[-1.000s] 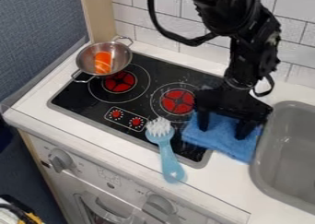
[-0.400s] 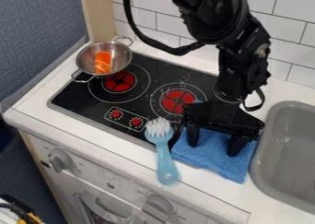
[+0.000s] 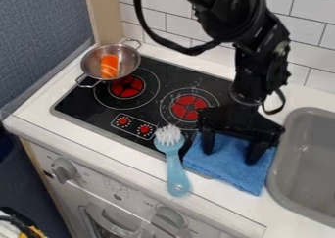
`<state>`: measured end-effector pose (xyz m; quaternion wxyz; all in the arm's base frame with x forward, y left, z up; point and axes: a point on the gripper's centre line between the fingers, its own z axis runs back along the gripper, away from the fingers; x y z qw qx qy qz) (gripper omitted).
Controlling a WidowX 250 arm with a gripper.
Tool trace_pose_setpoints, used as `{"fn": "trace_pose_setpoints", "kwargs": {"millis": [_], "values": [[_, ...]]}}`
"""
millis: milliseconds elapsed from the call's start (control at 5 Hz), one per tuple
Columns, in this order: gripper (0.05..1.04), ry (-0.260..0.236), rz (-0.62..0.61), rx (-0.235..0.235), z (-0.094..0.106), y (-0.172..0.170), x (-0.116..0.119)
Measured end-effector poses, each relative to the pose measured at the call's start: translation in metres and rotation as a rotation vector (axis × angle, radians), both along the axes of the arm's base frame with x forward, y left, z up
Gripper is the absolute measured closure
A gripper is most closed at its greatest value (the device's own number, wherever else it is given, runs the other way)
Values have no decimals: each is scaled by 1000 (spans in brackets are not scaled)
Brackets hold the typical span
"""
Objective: Move the blue cloth to the bottom right corner of the burner
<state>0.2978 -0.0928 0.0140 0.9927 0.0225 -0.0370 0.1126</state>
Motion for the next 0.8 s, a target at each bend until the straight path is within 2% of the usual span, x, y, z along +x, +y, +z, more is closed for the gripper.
{"fn": "trace_pose_setpoints", "kwargs": {"millis": [200,400,600,800], "values": [[83,-17,23,-4,12,2,13],[83,-41,44,-27,35,9,23],[83,-75,51,-37,64,18,22],[83,-49,58,-27,73,22,16]]}}
